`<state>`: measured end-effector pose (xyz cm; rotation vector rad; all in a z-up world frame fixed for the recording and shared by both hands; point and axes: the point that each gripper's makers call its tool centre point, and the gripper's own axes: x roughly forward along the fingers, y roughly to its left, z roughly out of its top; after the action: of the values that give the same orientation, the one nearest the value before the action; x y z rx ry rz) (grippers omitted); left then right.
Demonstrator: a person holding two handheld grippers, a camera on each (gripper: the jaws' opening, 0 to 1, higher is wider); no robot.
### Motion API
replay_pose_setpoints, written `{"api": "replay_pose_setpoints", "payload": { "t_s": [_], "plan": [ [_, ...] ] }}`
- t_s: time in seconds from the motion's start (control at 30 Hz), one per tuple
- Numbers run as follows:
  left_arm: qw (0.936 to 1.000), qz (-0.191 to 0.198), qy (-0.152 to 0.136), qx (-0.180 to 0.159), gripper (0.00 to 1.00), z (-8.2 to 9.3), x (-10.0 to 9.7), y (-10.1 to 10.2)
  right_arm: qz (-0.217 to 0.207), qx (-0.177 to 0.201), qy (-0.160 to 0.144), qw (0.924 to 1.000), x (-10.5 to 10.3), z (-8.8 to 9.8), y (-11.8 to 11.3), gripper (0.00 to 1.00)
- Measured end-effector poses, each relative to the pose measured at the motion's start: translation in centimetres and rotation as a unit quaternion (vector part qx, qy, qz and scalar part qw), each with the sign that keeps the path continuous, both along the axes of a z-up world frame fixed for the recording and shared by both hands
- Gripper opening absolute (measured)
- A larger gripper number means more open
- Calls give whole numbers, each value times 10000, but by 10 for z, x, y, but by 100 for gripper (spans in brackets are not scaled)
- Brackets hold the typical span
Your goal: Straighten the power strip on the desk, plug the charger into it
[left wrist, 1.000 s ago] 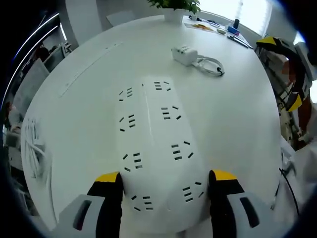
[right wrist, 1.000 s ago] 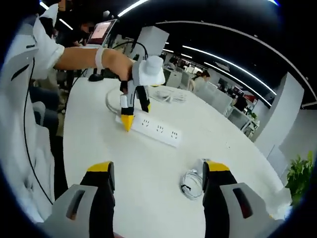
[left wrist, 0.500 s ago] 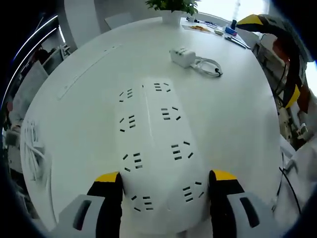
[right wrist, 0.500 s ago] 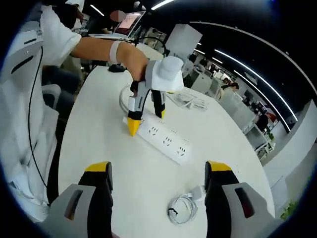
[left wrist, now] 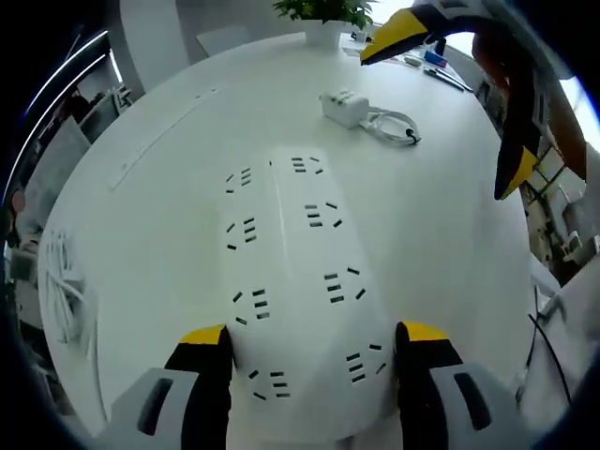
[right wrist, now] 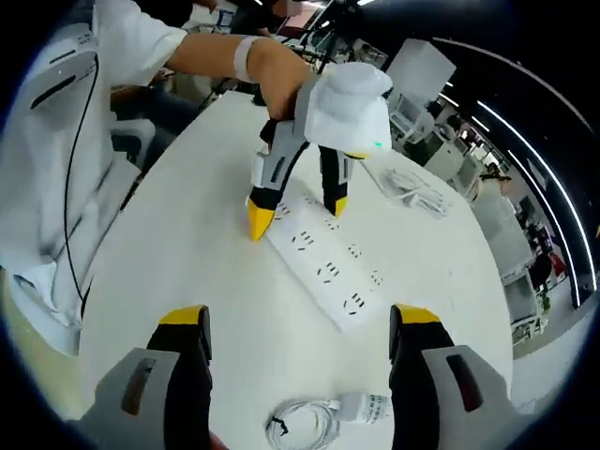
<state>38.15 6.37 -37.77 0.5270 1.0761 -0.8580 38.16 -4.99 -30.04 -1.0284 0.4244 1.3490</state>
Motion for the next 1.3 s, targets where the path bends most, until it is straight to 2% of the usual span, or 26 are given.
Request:
{"api": "replay_pose_setpoints", "payload": {
  "t_s": [0.2, 0.37, 0.43, 0.53, 0.63, 0.7, 0.77, 0.83, 0.9, 1.0, 1.13, 1.3],
  "plan": [
    [10000, -1, -9, -10, 72, 0, -1, -1, -5, -217, 185, 9996, 20, -5, 10, 73],
    [10000, 14, -24, -33, 72, 1, -1, -1, -55, -410, 204, 9989, 30, -9, 16, 71],
    [10000, 11, -25, -32, 72, 1, -1, -2, 74, -480, 164, 9987, 31, -12, 20, 72],
    [10000, 11, -26, -33, 72, 1, -1, -2, 175, -720, 128, 9972, 37, -16, 23, 72],
    [10000, 11, -28, -37, 72, 0, -2, -2, 276, -1213, 113, 9922, 47, -28, 19, 73],
    [10000, 13, -40, -56, 72, 0, -1, -2, 331, -1220, 137, 9919, 50, -31, 24, 73],
    [10000, 13, -53, -76, 72, 0, -1, -2, 354, -1097, 366, 9927, 52, -34, 32, 74],
    [9999, 12, -58, -85, 72, 0, -1, -2, 355, -1106, 387, 9925, 61, -37, 36, 74],
    [9999, 6, -59, -87, 72, 0, -1, -2, 461, -1348, 334, 9892, 68, -43, 35, 74],
    [9999, 1, -58, -86, 72, 0, -1, -2, 733, -1524, 273, 9852, 72, -47, 47, 74],
    [9999, 0, -61, -92, 72, 1, -1, -2, 1044, -1610, 349, 9808, 74, -50, 62, 74],
    [9999, 3, -76, -120, 72, 1, 0, -2, 1254, -1860, 391, 9737, 74, -58, 67, 74]
  ]
}}
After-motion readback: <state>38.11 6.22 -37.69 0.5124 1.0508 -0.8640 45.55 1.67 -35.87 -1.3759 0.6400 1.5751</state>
